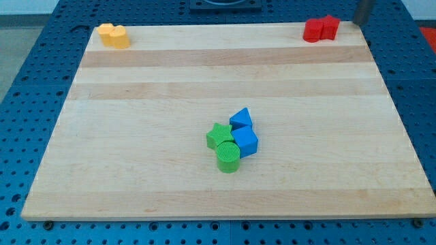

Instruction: Push the red star towards the center

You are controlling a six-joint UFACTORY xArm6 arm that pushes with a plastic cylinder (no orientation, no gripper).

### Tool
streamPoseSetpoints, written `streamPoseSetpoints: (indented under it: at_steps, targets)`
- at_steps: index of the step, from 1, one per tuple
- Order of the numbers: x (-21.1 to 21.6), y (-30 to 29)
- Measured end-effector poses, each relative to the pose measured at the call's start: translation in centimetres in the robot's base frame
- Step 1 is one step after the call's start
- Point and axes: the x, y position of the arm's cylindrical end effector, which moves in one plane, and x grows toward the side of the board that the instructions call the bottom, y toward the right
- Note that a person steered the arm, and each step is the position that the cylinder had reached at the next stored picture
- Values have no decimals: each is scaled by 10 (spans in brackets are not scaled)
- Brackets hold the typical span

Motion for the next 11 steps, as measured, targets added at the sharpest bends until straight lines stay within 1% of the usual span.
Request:
streamPoseSetpoints:
  at_steps: [1,2,3,4,5,6,7,8,9,10,11]
  targets:
    - [15,-68]
    - [59,-136]
    - [91,-191]
    - [83,-197]
    - [47,-151]
    - [31,-81]
    - [45,-59]
    - [88,-97]
    - [140,-167]
    - [182,-221]
    - [184,-226]
